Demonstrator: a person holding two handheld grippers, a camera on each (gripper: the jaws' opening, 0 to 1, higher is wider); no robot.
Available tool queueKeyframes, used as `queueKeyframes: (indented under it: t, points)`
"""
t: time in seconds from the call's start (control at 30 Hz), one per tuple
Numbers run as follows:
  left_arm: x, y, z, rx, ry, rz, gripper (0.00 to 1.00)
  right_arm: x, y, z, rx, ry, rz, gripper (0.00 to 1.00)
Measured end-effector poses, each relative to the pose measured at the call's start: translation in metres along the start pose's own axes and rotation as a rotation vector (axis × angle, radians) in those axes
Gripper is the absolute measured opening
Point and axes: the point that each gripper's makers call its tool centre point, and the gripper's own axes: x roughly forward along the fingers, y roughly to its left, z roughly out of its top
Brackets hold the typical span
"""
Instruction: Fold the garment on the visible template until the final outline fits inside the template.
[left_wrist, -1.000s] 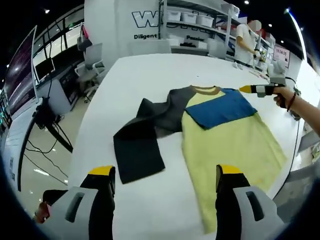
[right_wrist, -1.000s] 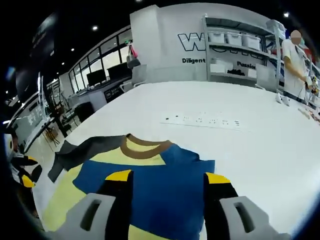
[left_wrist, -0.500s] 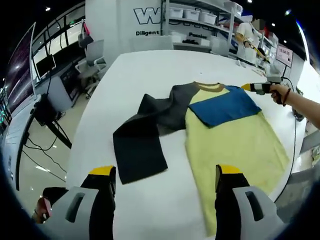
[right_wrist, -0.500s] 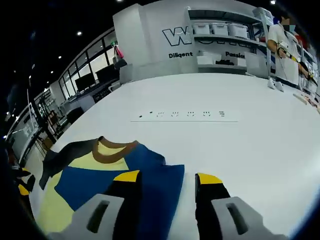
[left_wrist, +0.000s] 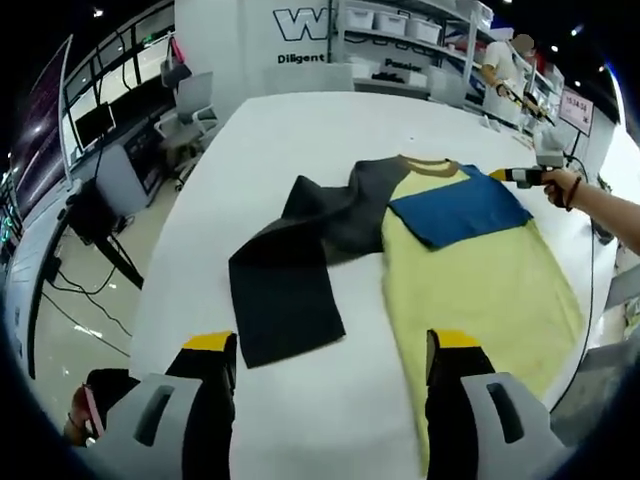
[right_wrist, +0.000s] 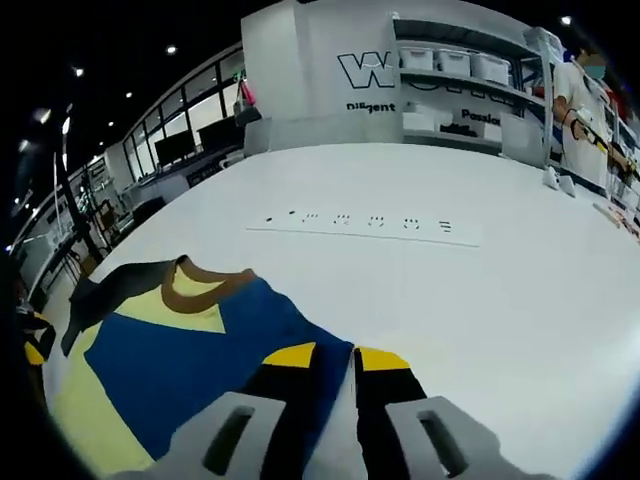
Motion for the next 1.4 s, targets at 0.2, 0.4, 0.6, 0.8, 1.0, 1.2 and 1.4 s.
queueKeyframes:
  t: [0.2, 0.4, 0.6, 0.8, 1.0, 1.2, 1.4]
  points:
    - [0.0, -0.001, 0.001, 0.0, -0.004, -0.003, 0.76, 0.0, -0.004, -0.003, 0.021, 0.009, -0.008, 0.0]
    - [0.0, -0.003, 0.002, 0.004, -0.006, -0.006, 0.76, -0.004, -0.016, -0.003, -0.007, 0.016, -0.059, 0.0]
    - [-0.001, -0.004, 0.001, 0.012, -0.002, -0.01, 0.76, -0.005, -0.022, -0.005, -0.001, 0.023, -0.093, 0.0]
    - [-0.003, -0.005, 0.003, 0.018, -0.008, -0.014, 0.77, -0.023, -0.019, 0.002, 0.091, -0.016, -0.118, 0.13]
    - [-0.004, -0.007, 0.005, 0.019, -0.017, -0.02, 0.76, -0.052, -0.003, -0.018, 0.146, -0.007, -0.094, 0.17]
    - [-0.007, -0.01, 0.011, 0.018, -0.038, -0.029, 0.76, -0.076, 0.015, -0.043, 0.187, 0.015, -0.075, 0.19]
    - [-0.008, -0.01, 0.01, 0.02, -0.035, -0.032, 0.77, -0.087, 0.022, -0.057, 0.194, 0.045, -0.09, 0.2]
